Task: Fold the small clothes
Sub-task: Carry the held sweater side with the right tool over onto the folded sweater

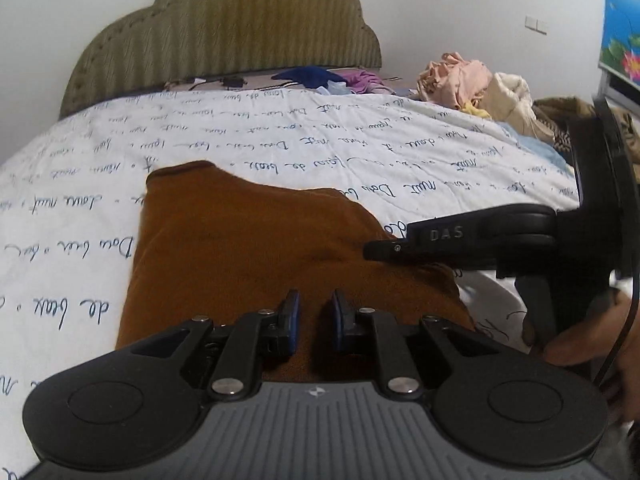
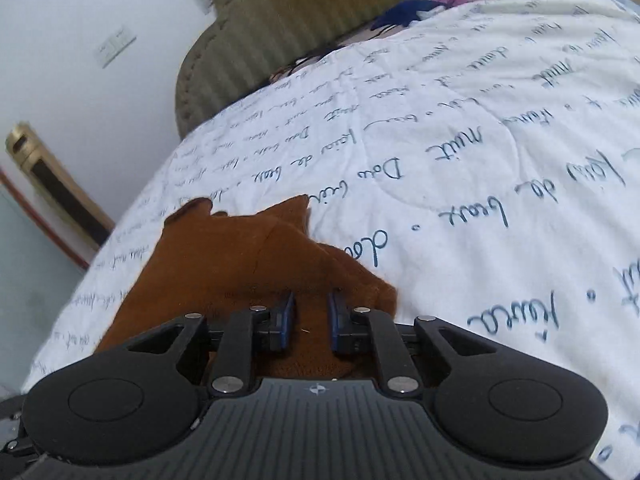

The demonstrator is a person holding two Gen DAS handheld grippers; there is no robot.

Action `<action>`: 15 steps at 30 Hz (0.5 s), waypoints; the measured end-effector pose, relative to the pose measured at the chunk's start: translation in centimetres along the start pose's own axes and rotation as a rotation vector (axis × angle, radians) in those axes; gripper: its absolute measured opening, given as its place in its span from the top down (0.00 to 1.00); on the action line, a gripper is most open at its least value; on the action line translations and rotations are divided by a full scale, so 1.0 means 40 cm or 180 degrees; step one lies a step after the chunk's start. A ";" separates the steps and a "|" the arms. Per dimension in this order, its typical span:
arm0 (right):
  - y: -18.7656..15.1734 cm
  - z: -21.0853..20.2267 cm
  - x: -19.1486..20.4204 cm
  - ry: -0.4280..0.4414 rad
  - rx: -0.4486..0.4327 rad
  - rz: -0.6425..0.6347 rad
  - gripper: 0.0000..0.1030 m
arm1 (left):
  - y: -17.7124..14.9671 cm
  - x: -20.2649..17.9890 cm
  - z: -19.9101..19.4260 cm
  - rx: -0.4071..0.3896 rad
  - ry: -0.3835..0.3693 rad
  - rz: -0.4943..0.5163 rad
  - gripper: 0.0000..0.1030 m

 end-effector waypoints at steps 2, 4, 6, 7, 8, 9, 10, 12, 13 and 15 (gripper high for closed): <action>0.018 0.008 0.010 -0.0053 0.0092 -0.0157 0.84 | 0.001 0.006 -0.011 -0.0033 -0.0017 -0.0018 0.85; 0.052 0.002 0.018 -0.0033 0.0106 -0.0126 0.76 | 0.005 0.035 -0.045 -0.0095 -0.0113 -0.0222 0.84; 0.083 -0.047 0.044 0.0000 -0.0093 -0.0219 0.72 | 0.008 0.080 -0.083 -0.0174 -0.0191 -0.0465 0.84; 0.091 -0.076 0.064 0.0036 -0.0173 -0.0294 0.72 | 0.010 0.097 -0.098 -0.0211 -0.0203 -0.0498 0.84; 0.096 -0.099 0.086 0.0101 -0.0214 -0.0378 0.72 | 0.014 0.112 -0.111 -0.0245 -0.0172 -0.0500 0.84; 0.091 -0.119 0.114 0.0188 -0.0229 -0.0499 0.72 | 0.016 0.126 -0.122 -0.0288 -0.0125 -0.0483 0.84; 0.086 -0.128 0.141 0.0234 -0.0216 -0.0639 0.72 | 0.021 0.135 -0.127 -0.0307 -0.0107 -0.0434 0.84; 0.046 -0.142 0.204 0.0139 -0.0121 -0.1072 0.71 | 0.023 0.144 -0.120 -0.0234 -0.0092 -0.0345 0.84; 0.021 -0.140 0.227 -0.0008 -0.0060 -0.1334 0.69 | 0.018 0.144 -0.112 -0.0180 -0.0095 -0.0331 0.84; -0.043 -0.111 0.241 -0.0391 0.0131 -0.1783 0.65 | 0.002 0.131 -0.092 -0.0097 -0.0125 -0.0236 0.84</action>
Point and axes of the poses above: each gripper's, at about its wrist camera, not at the fingertips, and z roughly the way its jaws point, x to its left, y to its top, the point moved 4 cm from there along z, roughly the way its jaws point, and after that the axes turned 8 degrees about -z, right-handed, at the moved point
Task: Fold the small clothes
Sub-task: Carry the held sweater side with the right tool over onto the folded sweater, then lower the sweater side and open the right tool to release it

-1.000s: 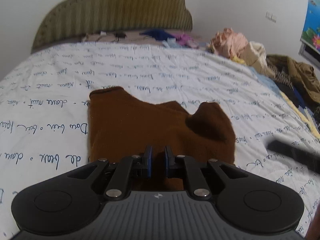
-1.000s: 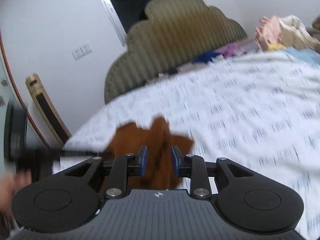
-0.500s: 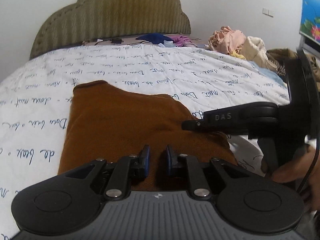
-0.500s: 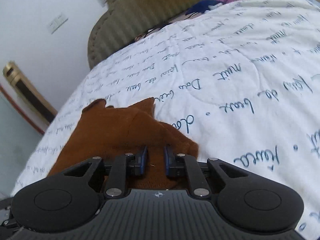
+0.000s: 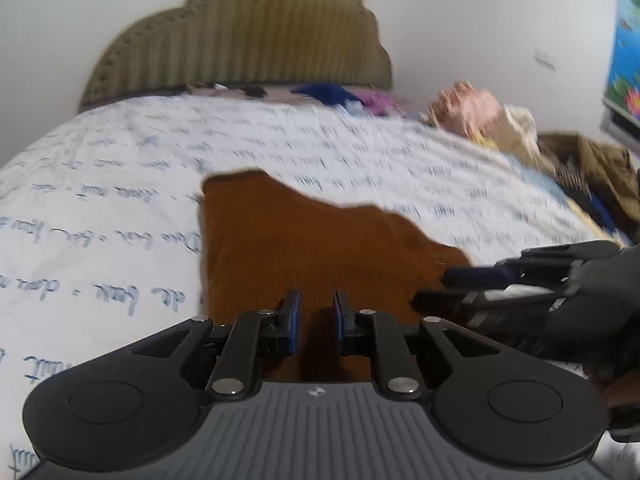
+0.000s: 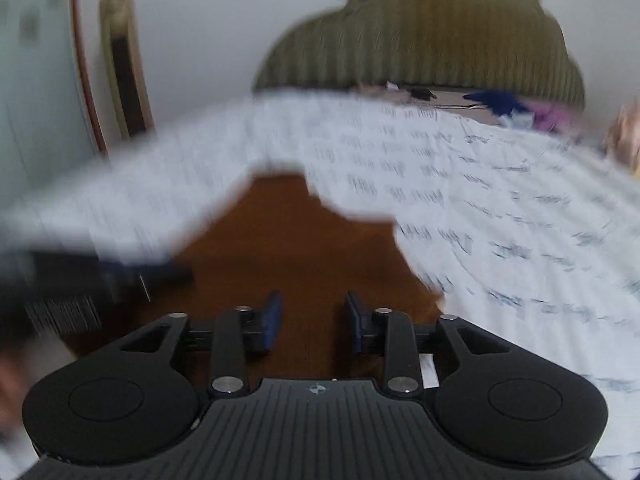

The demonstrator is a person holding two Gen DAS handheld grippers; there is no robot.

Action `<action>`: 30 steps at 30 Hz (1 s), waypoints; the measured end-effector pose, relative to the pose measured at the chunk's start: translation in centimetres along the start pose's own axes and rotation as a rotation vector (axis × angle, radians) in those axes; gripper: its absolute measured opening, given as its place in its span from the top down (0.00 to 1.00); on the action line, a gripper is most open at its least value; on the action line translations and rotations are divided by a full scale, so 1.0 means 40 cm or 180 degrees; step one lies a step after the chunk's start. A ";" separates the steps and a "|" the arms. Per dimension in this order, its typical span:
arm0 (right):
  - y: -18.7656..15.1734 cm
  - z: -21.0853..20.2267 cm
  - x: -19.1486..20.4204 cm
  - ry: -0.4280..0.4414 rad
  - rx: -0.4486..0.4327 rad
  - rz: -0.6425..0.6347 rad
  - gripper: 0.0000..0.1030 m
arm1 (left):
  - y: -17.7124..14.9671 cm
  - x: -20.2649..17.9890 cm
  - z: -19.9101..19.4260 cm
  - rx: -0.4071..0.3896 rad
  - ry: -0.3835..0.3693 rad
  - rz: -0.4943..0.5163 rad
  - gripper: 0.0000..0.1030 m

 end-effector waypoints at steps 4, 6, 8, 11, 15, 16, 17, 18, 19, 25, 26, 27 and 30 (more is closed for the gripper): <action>-0.049 0.033 -0.056 0.0038 -0.0011 0.0376 0.48 | -0.021 -0.019 0.013 -0.0024 0.0040 -0.0009 0.83; -0.047 0.047 -0.089 0.0175 0.0100 0.0555 0.46 | -0.014 -0.027 -0.007 -0.0022 -0.0078 -0.0026 0.78; -0.017 0.032 -0.101 0.0251 0.0152 0.0594 0.45 | -0.013 -0.026 -0.034 -0.0076 -0.0163 -0.0066 0.77; 0.053 -0.022 -0.086 0.0408 -0.0161 0.0563 0.45 | -0.028 -0.037 -0.028 -0.0007 -0.0197 0.0105 0.70; 0.154 0.054 -0.016 0.0602 -0.0118 0.0266 0.46 | -0.038 -0.037 -0.027 -0.0068 -0.0185 0.0017 0.69; 0.171 0.090 -0.001 0.0618 -0.0057 0.0202 0.46 | -0.033 -0.030 -0.031 -0.0088 -0.0201 -0.0061 0.70; 0.187 0.128 0.013 0.0625 0.0003 0.0148 0.46 | -0.027 -0.020 -0.035 -0.0101 -0.0216 -0.0147 0.70; 0.199 0.166 0.023 0.0614 0.0063 0.0112 0.46 | -0.023 -0.010 -0.034 -0.0088 -0.0226 -0.0204 0.70; 0.206 0.194 0.033 0.0615 0.0151 0.0091 0.46 | -0.023 -0.001 -0.027 -0.0027 -0.0247 -0.0218 0.70; 0.176 0.290 0.076 0.0578 0.0496 -0.0177 0.42 | -0.039 0.023 0.006 0.0082 -0.0329 -0.0301 0.70; 0.180 0.291 0.074 0.0600 0.0524 -0.0166 0.42 | -0.037 0.016 0.005 0.0091 -0.0294 -0.0260 0.70; 0.186 0.285 0.069 0.0630 0.0543 -0.0139 0.42 | -0.031 0.011 0.000 0.0095 -0.0261 -0.0235 0.70; 0.201 0.208 0.028 0.0747 0.0346 0.0145 0.42 | -0.004 0.003 -0.041 -0.0019 -0.0246 -0.0179 0.69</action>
Point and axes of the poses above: each gripper's, at about its wrist camera, not at the fingertips, and z roughly the way its jaws point, x to its left, y to its top, the point moved 4 cm from there along z, roughly the way its jaws point, and after that the axes turned 8 degrees about -z, right-handed, at the moved point
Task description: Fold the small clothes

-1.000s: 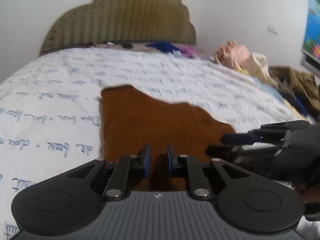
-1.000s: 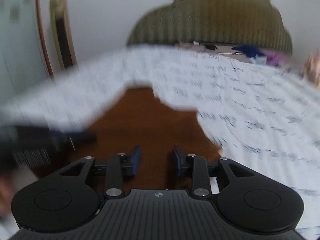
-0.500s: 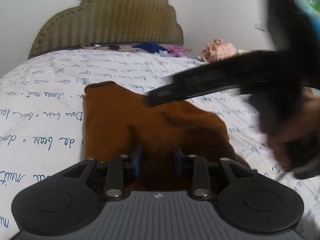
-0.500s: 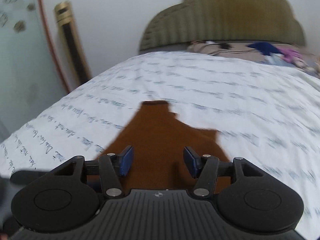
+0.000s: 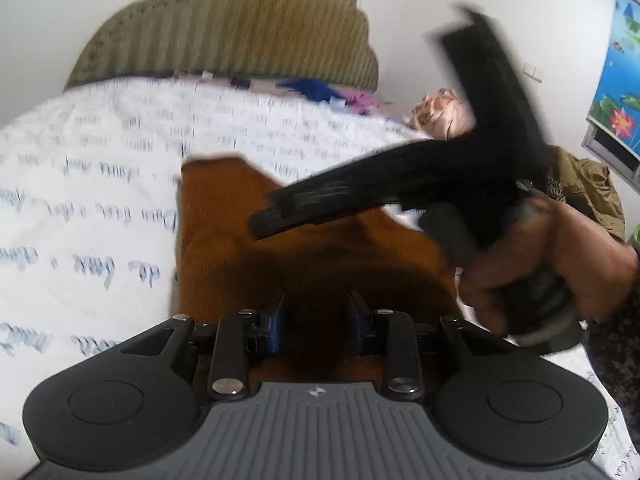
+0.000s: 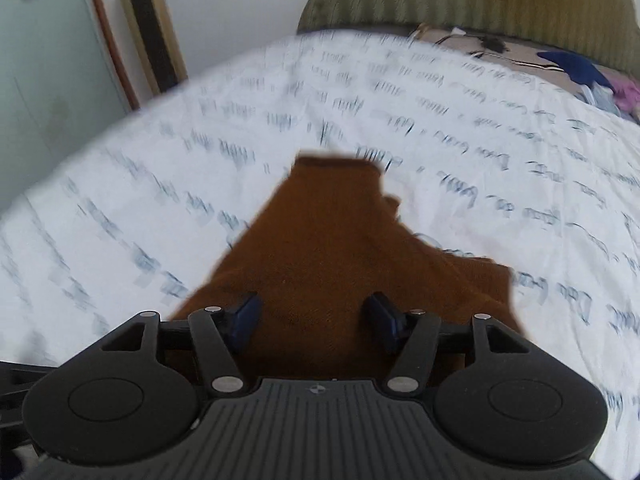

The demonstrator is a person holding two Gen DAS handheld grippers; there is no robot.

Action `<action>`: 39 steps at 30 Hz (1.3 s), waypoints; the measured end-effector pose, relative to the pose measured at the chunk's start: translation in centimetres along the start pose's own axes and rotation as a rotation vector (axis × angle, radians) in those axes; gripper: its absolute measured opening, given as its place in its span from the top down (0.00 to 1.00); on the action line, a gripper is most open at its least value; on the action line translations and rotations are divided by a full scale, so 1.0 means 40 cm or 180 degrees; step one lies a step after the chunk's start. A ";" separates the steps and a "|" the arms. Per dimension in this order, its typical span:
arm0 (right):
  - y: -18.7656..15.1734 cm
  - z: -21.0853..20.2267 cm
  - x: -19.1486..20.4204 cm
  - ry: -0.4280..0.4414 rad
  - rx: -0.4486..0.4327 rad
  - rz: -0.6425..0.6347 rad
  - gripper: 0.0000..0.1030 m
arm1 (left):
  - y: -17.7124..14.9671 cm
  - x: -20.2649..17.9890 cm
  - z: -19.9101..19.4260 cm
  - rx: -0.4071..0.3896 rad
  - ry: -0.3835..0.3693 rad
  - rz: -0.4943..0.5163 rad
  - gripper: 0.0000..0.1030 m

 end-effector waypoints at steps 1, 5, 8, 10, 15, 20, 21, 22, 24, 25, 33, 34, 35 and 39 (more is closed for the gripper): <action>-0.005 -0.044 -0.007 -0.0014 -0.0134 0.0033 0.41 | 0.009 -0.003 -0.017 -0.0085 0.0047 0.0070 0.69; -0.065 -0.209 -0.007 -0.0261 -0.0412 -0.0092 0.35 | 0.037 0.008 -0.047 -0.0336 0.0263 0.0150 0.57; -0.144 -0.266 0.017 -0.0458 -0.0419 -0.0206 0.35 | 0.032 0.024 -0.037 -0.0264 0.0294 0.0081 0.57; -0.199 -0.255 0.034 -0.0462 -0.0301 -0.0269 0.35 | 0.009 0.032 -0.001 -0.0064 0.0422 0.0118 0.57; -0.304 -0.154 0.005 -0.0450 -0.0023 0.0137 0.19 | -0.055 -0.003 0.027 -0.0069 0.0630 0.0640 0.47; -0.311 -0.145 -0.030 -0.0255 0.0014 0.0358 0.11 | -0.047 -0.001 0.024 -0.0050 0.0627 0.0560 0.42; -0.307 -0.148 -0.029 -0.0238 0.0010 0.0351 0.11 | -0.043 0.000 0.018 -0.0049 0.0613 0.0514 0.42; -0.303 -0.152 -0.032 -0.0209 -0.0018 0.0406 0.13 | -0.040 -0.001 0.012 -0.0045 0.0600 0.0473 0.42; -0.299 -0.169 -0.041 -0.0142 -0.0122 0.0569 0.15 | -0.031 -0.001 0.004 -0.0041 0.0604 0.0456 0.42; -0.293 -0.184 -0.041 -0.0149 -0.0189 0.0600 0.16 | -0.026 -0.001 -0.004 -0.0043 0.0626 0.0459 0.42; -0.303 -0.323 -0.009 -0.0267 -0.0670 0.0677 0.15 | 0.007 0.014 -0.063 -0.0119 0.0909 0.0337 0.40; -0.305 -0.335 0.004 -0.0305 -0.0707 0.0658 0.14 | 0.008 0.012 -0.072 -0.0133 0.0942 0.0316 0.39; -0.309 -0.346 0.020 -0.0359 -0.0756 0.0650 0.12 | 0.008 0.010 -0.080 -0.0137 0.0964 0.0302 0.38; -0.322 -0.373 0.085 -0.0509 -0.0871 0.0649 0.02 | -0.002 -0.006 -0.112 -0.0101 0.1018 0.0241 0.37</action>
Point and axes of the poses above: each gripper's, at about its wrist camera, not at the fingertips, and z roughly the way its jaws point, x to its left, y to its top, the point moved 4 cm from there along z, roughly the way its jaws point, and after that the axes turned 8 degrees about -z, right-handed, at the moved point
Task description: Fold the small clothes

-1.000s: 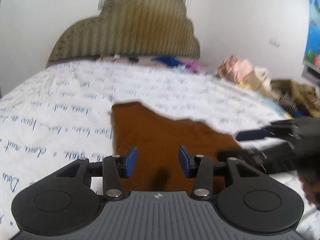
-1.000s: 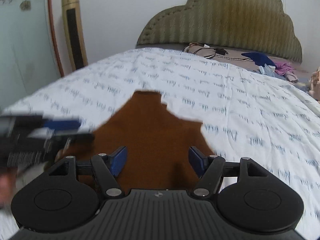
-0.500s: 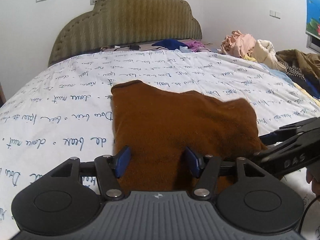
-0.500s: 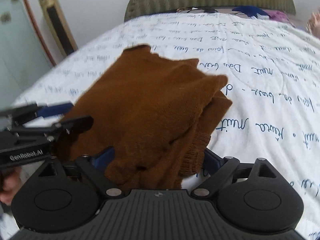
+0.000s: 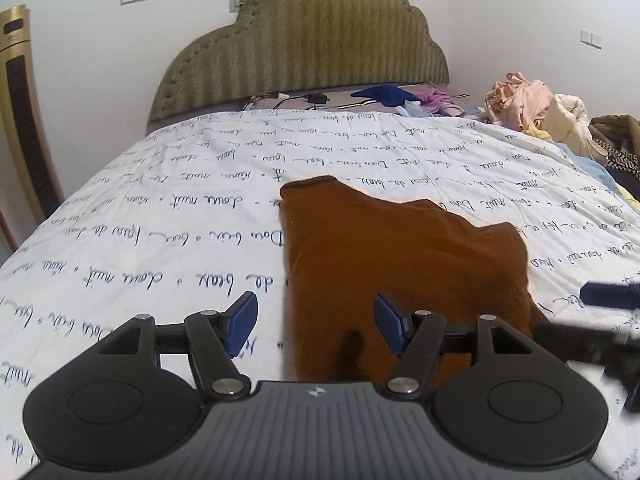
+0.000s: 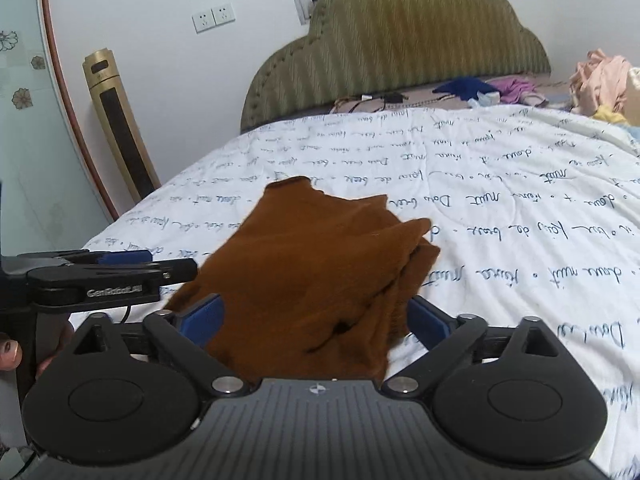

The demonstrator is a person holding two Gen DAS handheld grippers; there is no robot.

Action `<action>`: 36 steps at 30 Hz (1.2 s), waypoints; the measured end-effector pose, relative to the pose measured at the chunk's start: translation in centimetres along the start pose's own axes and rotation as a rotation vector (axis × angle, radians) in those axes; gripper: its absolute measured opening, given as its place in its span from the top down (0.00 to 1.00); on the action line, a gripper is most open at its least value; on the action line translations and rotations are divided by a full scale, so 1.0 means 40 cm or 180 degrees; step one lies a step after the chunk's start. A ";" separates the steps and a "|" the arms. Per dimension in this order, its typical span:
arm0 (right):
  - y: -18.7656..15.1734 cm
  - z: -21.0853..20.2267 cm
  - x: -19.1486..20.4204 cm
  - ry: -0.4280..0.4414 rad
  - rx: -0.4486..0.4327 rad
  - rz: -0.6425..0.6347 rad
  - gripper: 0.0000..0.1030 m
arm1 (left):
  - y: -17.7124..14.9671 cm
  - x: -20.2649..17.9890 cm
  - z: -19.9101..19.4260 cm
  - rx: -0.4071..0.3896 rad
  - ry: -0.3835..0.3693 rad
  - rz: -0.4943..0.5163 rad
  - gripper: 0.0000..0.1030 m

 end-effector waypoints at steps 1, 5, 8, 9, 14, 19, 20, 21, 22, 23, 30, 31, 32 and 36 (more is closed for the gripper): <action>-0.006 -0.005 0.017 -0.0025 -0.0001 0.0005 0.01 | -0.005 -0.001 -0.009 0.0013 0.0015 -0.0009 0.35; -0.034 -0.005 0.064 -0.0150 0.0117 0.0070 0.01 | -0.029 -0.001 -0.047 0.0020 0.0033 -0.0054 0.29; -0.064 -0.004 0.084 -0.0213 0.0268 0.0138 0.01 | -0.054 0.005 -0.075 0.0040 0.0036 -0.0113 0.28; -0.075 -0.006 0.087 -0.0252 0.0265 0.0173 0.01 | -0.061 0.007 -0.082 0.0048 0.0040 -0.0133 0.27; -0.116 -0.008 0.112 -0.0449 0.0259 0.0141 0.01 | -0.092 0.015 -0.099 0.0071 0.0070 -0.0234 0.26; -0.133 0.005 0.117 -0.0459 0.0289 0.0205 0.01 | -0.109 0.014 -0.089 0.0111 0.0087 -0.0297 0.26; -0.136 0.005 0.117 -0.0456 0.0297 0.0231 0.01 | -0.112 0.012 -0.087 0.0113 0.0092 -0.0294 0.26; -0.140 0.004 0.116 -0.0480 0.0295 0.0253 0.01 | -0.115 0.008 -0.084 0.0113 0.0090 -0.0287 0.26; -0.143 0.002 0.115 -0.0503 0.0286 0.0264 0.01 | -0.118 0.003 -0.080 0.0122 0.0078 -0.0277 0.26; -0.148 0.003 0.115 -0.0509 0.0290 0.0270 0.01 | -0.121 -0.001 -0.076 0.0135 0.0074 -0.0269 0.26; -0.150 0.019 0.089 -0.0738 0.0271 0.0287 0.01 | -0.135 -0.020 -0.057 0.0181 0.0097 -0.0285 0.26; -0.152 0.025 0.082 -0.0743 0.0289 0.0293 0.01 | -0.137 -0.022 -0.054 0.0186 0.0099 -0.0285 0.26; -0.156 0.031 0.075 -0.0731 0.0305 0.0321 0.01 | -0.139 -0.024 -0.051 0.0195 0.0111 -0.0277 0.25; -0.175 0.041 0.057 -0.0746 0.0337 0.0362 0.01 | -0.148 -0.027 -0.037 0.0235 0.0158 -0.0265 0.25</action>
Point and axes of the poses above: each gripper's, at about its wrist camera, not at the fingertips, and z roughly the way its jaws point, x to its left, y to its top, the point moved 4 cm from there along z, roughly the way its jaws point, and after that the axes turned 8 degrees about -z, right-handed, at the moved point
